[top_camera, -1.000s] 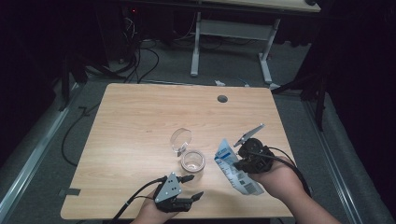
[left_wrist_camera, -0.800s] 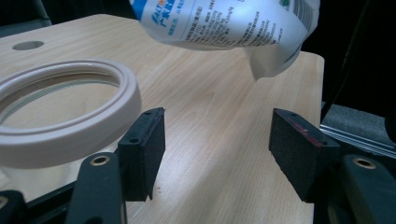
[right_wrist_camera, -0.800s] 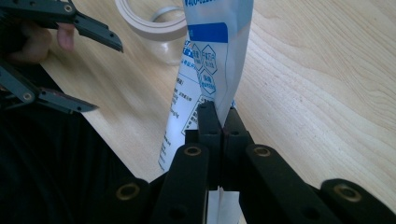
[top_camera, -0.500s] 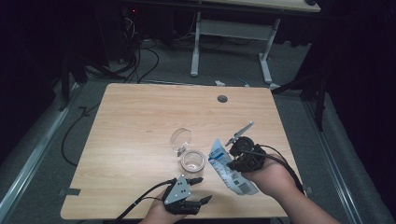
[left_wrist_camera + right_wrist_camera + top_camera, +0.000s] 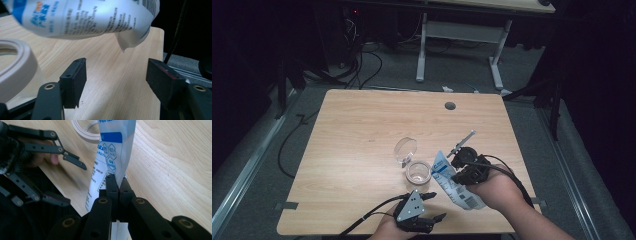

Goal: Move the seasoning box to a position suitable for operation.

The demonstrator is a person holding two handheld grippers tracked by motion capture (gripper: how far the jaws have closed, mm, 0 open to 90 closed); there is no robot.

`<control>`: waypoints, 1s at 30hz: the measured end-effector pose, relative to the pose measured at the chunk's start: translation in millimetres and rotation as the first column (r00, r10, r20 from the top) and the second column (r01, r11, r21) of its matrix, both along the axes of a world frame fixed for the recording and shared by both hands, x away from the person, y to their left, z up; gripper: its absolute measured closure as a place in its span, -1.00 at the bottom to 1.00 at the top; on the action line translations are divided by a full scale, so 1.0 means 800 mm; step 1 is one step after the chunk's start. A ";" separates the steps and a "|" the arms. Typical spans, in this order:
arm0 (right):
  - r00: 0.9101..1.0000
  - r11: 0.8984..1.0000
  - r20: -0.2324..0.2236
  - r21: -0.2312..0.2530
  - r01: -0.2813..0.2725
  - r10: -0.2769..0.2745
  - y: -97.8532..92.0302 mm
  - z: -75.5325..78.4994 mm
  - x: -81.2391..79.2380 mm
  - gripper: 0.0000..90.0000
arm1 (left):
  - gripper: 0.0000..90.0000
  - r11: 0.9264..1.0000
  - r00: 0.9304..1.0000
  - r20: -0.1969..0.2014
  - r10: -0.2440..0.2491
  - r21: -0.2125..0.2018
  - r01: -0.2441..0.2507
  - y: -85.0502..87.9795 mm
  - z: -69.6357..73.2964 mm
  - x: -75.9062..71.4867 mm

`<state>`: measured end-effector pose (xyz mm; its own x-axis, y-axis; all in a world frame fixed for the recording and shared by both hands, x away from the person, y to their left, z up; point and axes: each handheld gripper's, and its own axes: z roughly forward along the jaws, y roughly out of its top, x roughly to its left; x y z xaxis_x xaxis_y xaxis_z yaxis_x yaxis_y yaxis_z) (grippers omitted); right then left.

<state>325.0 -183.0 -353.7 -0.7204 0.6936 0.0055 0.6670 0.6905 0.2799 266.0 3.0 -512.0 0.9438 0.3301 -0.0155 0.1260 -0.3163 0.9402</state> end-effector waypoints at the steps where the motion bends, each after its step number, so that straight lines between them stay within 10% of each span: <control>1: 1.000 1.000 0.001 0.003 -0.003 0.003 0.001 0.000 0.000 1.00 | -0.28 1.000 1.000 0.003 -0.003 0.000 0.003 -0.003 0.000 -0.001; 30: 0.999 0.999 0.025 0.034 -0.036 0.035 0.046 0.023 0.000 1.00 | -0.30 0.999 0.999 0.026 0.043 -0.034 -0.042 -0.024 0.010 0.003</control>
